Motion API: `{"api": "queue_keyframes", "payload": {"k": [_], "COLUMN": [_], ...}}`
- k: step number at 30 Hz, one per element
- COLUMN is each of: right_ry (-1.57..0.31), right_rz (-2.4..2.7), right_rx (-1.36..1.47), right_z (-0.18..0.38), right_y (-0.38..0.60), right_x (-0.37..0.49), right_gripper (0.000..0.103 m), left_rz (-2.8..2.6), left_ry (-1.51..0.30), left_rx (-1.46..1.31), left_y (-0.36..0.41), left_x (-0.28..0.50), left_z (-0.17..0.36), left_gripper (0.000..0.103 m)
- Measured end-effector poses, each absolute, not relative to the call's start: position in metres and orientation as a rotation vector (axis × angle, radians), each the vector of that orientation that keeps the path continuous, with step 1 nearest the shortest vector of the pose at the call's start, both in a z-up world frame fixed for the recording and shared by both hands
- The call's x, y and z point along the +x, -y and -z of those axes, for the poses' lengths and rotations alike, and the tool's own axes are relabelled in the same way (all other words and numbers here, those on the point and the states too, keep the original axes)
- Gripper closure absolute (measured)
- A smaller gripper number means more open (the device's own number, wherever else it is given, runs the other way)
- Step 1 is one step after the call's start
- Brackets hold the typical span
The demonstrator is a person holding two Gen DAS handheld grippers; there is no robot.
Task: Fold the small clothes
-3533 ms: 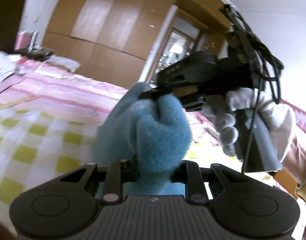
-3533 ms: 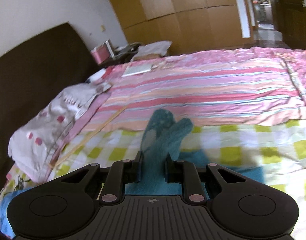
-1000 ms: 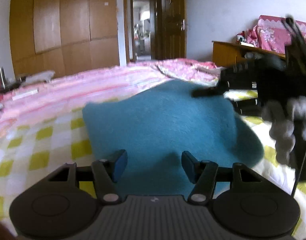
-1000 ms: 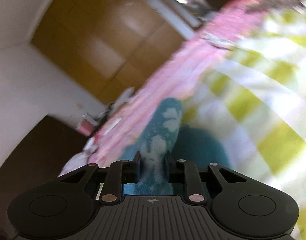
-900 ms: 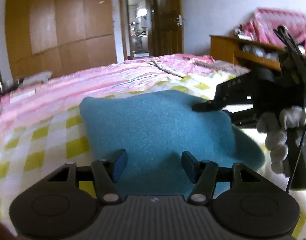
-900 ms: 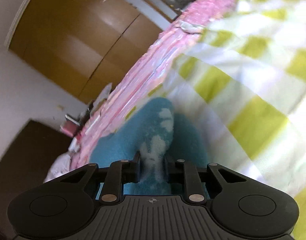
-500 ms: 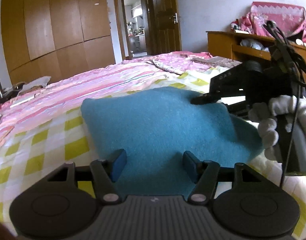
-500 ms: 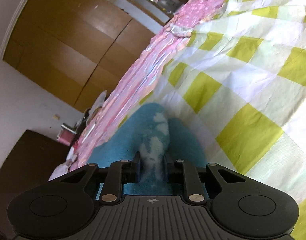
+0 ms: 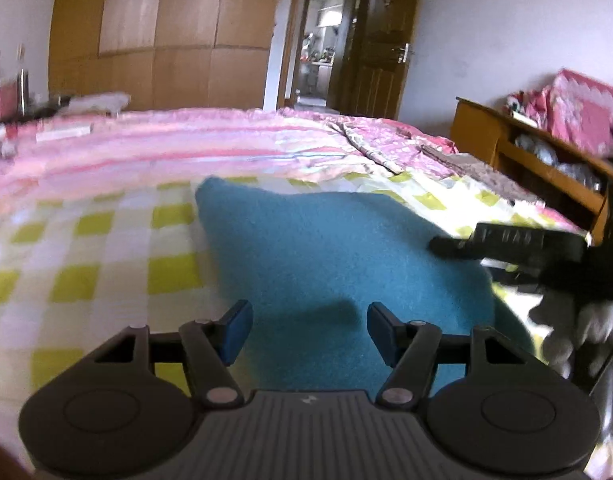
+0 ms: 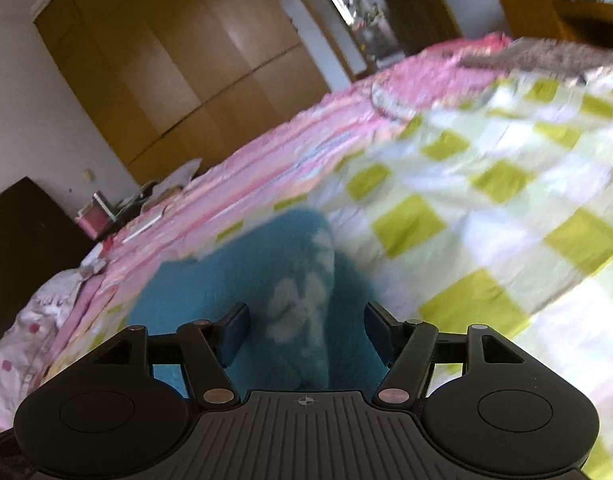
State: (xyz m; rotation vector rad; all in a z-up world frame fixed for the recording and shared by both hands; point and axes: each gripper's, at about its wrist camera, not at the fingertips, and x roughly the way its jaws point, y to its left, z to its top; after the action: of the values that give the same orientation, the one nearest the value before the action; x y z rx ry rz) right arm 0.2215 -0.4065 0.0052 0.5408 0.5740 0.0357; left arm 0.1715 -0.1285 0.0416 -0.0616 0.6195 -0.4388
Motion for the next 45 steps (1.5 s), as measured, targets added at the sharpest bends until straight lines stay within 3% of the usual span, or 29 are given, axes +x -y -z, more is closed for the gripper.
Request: {"api": "queue_keyframes", "payload": {"k": [5, 10, 14, 16, 22, 30, 39, 42, 45], "right_ry": [-0.613, -0.673, -0.695, -0.691, -0.72, -0.821, -0.686, -0.652, -0.698], "right_rz": [-0.071, -0.112, -0.147, -0.162, -0.18, -0.269, -0.134, -0.126, -0.099], "right_rx": [0.594, 0.626, 0.732, 0.778, 0.798, 0.738, 0.604, 0.517, 0.413], "right_z": [0.0, 0.007, 0.015, 0.017, 0.007, -0.001, -0.043, -0.044, -0.033], "right_y": [0.411, 0.416, 0.422, 0.421, 0.408, 0.368, 0.365, 0.349, 0.334], "right_x": [0.234, 0.244, 0.244, 0.239, 0.213, 0.138, 0.13, 0.134, 0.141], "right_gripper": [0.038, 0.036, 0.039, 0.048, 0.056, 0.057, 0.057, 0.064, 0.077], "left_rz": [0.431, 0.439, 0.455, 0.464, 0.5, 0.484, 0.436, 0.421, 0.419], "left_ry": [-0.644, -0.682, -0.692, -0.696, -0.734, -0.774, -0.643, -0.64, -0.654], "left_rx": [-0.114, -0.166, -0.188, -0.184, -0.166, -0.135, -0.025, -0.004, 0.026], "left_y": [0.13, 0.131, 0.13, 0.129, 0.114, 0.069, 0.084, 0.092, 0.099], "left_x": [0.192, 0.214, 0.213, 0.209, 0.175, 0.112, 0.099, 0.103, 0.102], "left_z": [-0.031, -0.016, -0.013, -0.014, -0.021, -0.025, -0.048, -0.046, -0.04], "left_gripper": [0.029, 0.01, 0.012, 0.013, 0.015, 0.015, 0.018, 0.018, 0.018]}}
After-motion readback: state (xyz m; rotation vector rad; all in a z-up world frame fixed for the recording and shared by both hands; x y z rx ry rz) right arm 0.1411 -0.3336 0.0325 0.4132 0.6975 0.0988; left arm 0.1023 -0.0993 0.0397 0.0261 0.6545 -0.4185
